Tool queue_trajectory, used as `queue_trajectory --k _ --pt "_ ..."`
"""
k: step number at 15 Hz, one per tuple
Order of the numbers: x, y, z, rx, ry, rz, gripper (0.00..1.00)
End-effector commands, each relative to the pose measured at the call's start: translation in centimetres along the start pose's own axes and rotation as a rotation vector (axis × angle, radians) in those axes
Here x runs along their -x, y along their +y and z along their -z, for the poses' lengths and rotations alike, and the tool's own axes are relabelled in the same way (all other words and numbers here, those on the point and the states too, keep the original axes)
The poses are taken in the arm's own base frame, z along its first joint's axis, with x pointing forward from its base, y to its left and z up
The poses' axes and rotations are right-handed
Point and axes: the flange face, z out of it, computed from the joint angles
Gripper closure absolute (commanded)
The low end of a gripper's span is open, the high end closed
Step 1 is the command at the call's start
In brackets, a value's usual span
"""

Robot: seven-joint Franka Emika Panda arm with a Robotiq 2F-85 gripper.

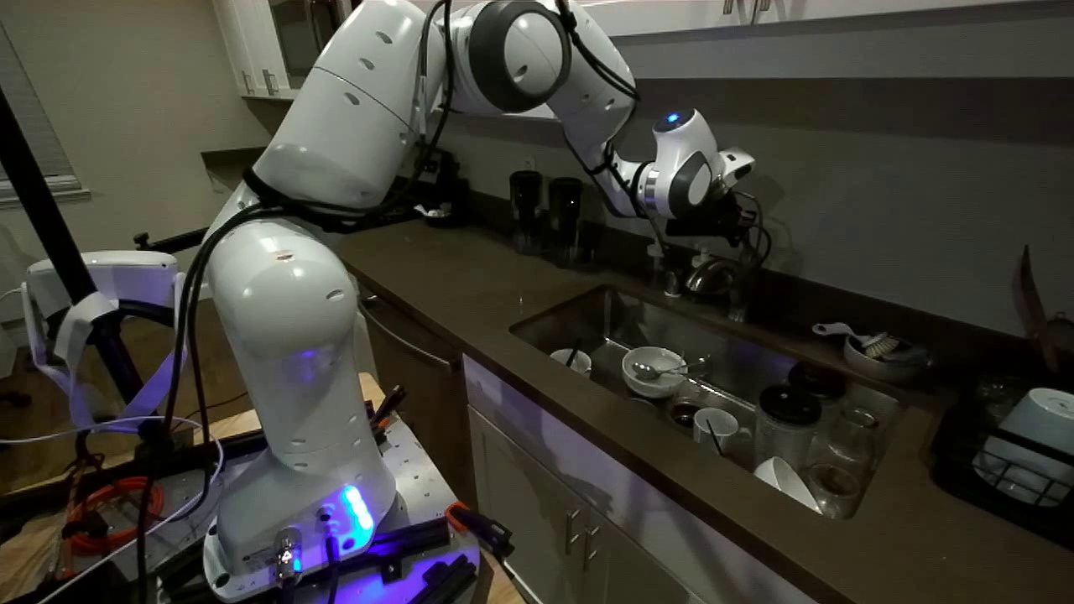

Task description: Push the faucet handle upwards

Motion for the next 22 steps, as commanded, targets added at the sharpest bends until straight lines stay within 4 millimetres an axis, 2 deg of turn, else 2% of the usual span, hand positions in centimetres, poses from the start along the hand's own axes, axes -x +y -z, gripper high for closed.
queue_trajectory --k 1,13,22 --pt "-0.6 0.2 0.8 0.03 0.028 -0.016 1.0" --pt "-1.3 0.3 0.6 0.096 0.042 -0.028 1.0" --pt "-1.5 1.6 0.2 0.101 0.074 -0.04 1.0"
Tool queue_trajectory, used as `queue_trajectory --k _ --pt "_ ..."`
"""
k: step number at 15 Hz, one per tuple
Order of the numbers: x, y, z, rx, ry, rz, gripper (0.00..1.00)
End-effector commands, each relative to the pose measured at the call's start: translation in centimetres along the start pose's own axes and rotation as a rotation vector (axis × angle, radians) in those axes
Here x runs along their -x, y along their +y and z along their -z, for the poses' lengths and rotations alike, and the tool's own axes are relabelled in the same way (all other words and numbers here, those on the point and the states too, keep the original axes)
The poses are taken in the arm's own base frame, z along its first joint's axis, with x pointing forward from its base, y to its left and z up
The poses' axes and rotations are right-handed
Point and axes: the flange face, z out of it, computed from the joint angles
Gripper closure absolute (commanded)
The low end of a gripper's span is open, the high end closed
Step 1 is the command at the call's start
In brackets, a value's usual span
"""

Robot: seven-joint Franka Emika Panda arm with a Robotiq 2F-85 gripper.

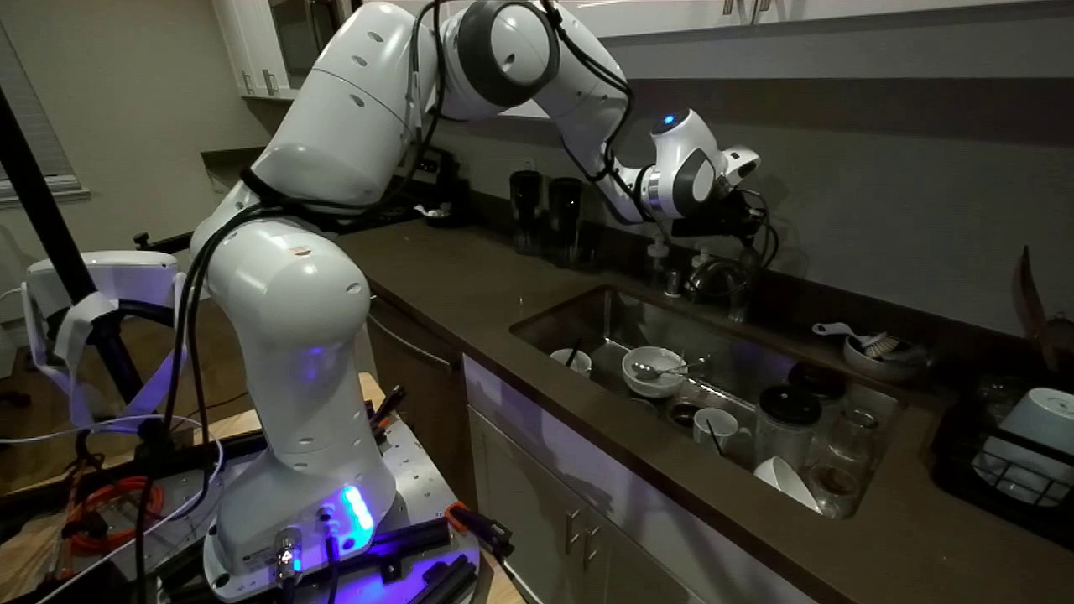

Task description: Push the faucet handle upwards

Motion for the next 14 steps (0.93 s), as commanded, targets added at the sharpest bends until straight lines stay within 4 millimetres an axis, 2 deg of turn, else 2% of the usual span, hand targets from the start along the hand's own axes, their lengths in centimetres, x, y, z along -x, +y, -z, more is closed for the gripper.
queue_trajectory --k 1,8,11,14 --pt "-1.7 0.6 0.1 -0.004 0.071 -0.02 1.0" --pt "-3.7 0.6 0.7 0.057 0.083 -0.017 1.0" --pt "-3.2 0.4 0.4 0.085 0.049 -0.013 1.0" --pt "-2.6 -0.6 0.5 0.056 0.02 -0.004 1.0"
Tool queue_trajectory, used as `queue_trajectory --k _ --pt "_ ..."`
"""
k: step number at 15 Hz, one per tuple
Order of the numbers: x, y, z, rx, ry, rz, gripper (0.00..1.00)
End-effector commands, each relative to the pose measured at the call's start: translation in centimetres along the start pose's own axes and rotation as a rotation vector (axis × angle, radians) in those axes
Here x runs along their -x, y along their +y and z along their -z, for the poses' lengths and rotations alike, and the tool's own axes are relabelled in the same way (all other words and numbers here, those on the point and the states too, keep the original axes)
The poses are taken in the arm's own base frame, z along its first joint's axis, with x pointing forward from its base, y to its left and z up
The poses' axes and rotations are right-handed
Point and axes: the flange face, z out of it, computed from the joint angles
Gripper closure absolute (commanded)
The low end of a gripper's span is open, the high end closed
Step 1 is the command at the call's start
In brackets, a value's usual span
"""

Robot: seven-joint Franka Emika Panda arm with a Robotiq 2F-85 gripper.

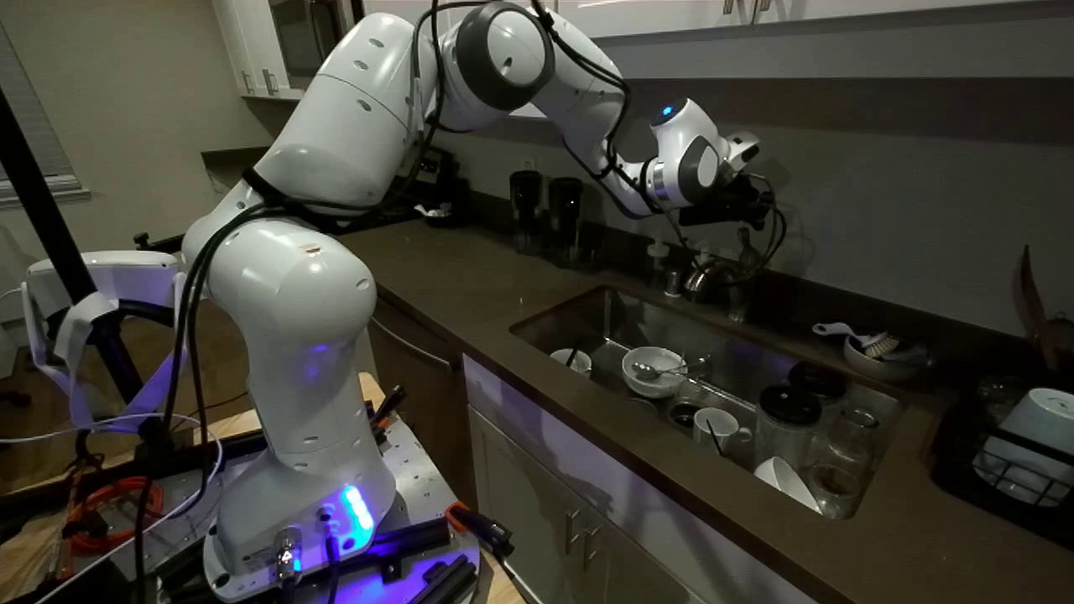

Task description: Push the faucet handle upwards

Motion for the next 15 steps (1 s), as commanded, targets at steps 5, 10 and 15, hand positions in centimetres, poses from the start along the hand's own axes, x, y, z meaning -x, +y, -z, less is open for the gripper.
queue_trajectory --k 5,10,15 --pt "0.7 -1.2 0.3 -0.018 -0.055 -0.01 1.0" --pt "1.2 -0.9 0.1 0.026 -0.082 -0.025 1.0" --pt "2.4 -1.9 0.1 0.033 -0.144 -0.024 1.0"
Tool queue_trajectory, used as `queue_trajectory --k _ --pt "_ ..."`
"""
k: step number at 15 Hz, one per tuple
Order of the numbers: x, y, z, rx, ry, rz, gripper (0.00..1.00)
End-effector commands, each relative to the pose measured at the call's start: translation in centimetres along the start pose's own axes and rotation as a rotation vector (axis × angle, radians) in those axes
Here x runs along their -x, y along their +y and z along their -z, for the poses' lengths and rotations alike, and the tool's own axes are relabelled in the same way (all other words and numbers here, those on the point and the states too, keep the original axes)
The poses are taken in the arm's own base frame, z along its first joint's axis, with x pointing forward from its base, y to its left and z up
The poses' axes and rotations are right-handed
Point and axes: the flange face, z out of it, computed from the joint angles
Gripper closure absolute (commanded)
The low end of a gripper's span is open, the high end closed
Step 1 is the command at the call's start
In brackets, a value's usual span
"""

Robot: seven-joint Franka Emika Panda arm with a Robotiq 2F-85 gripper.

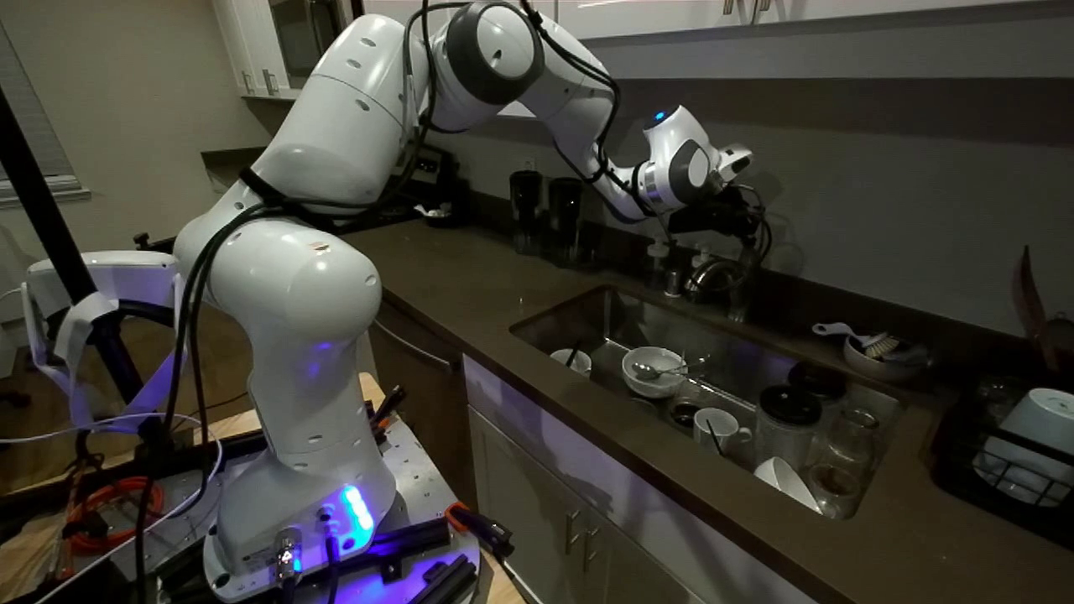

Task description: Push the faucet handle upwards

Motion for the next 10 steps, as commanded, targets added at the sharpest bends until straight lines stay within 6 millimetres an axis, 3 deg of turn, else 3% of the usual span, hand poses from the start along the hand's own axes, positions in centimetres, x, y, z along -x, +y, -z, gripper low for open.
queue_trajectory --k 1,10 --pt "0.73 -0.7 0.5 -0.01 -0.032 -0.001 1.0" --pt "0.45 -0.65 0.65 -0.011 0.038 -0.042 1.0"
